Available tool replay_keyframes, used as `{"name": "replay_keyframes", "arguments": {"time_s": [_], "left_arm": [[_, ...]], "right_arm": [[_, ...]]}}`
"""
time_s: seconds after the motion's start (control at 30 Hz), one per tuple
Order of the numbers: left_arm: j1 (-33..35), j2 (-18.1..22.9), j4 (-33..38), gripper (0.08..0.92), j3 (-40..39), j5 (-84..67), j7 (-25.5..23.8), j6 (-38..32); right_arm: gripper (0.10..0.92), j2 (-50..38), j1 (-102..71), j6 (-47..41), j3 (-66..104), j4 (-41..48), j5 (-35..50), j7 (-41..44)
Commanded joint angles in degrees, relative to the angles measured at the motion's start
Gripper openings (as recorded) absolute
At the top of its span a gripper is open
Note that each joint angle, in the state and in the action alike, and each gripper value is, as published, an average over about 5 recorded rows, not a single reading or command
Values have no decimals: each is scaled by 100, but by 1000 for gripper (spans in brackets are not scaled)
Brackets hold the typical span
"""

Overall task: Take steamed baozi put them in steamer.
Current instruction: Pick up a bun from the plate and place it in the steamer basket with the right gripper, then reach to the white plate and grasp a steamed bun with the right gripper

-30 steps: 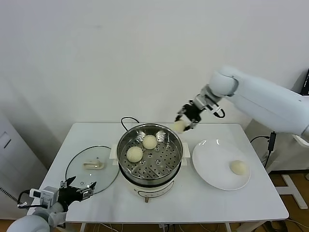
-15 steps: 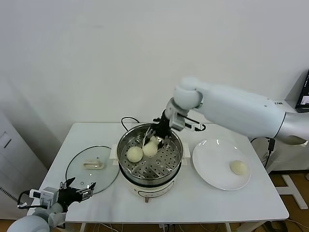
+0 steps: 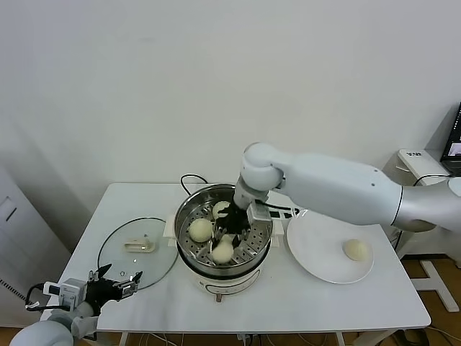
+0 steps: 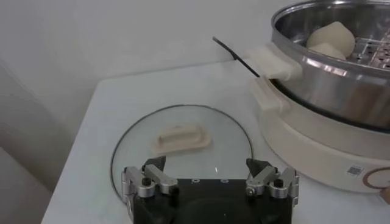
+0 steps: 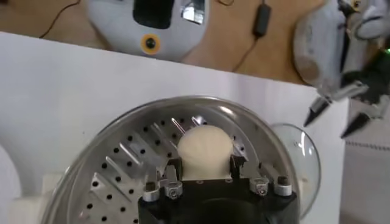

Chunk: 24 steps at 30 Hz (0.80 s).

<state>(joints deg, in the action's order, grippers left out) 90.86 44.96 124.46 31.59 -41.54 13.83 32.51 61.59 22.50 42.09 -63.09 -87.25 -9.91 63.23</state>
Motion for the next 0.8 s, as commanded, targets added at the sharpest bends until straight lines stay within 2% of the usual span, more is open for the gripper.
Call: {"name": "replay_keyframes", "arguments": {"time_s": [0.03,0.27,0.43,0.63,0.8], "left_arm": [[-17,-11,-20,823,-11,-2,-4,0],[-17,-20,-45,823,3,-17,-8,-6],[-17,-22,-38,823,9,-24,-10,-7],[0,-35,5,823,38,-28,-11,0],[22,-49,24,823,71,-43,-14,-3]], "right_arm": [[515,87,-430,81,46,-76,-491,4],[681,13,-310,-269,171,29,-373,165],[803,-154,82,-704,614,531,89,343],[822,-561,757,-1476,922,1554,872,787],[823,-1066,1220,-2332,329,2225,1691,1245]]}}
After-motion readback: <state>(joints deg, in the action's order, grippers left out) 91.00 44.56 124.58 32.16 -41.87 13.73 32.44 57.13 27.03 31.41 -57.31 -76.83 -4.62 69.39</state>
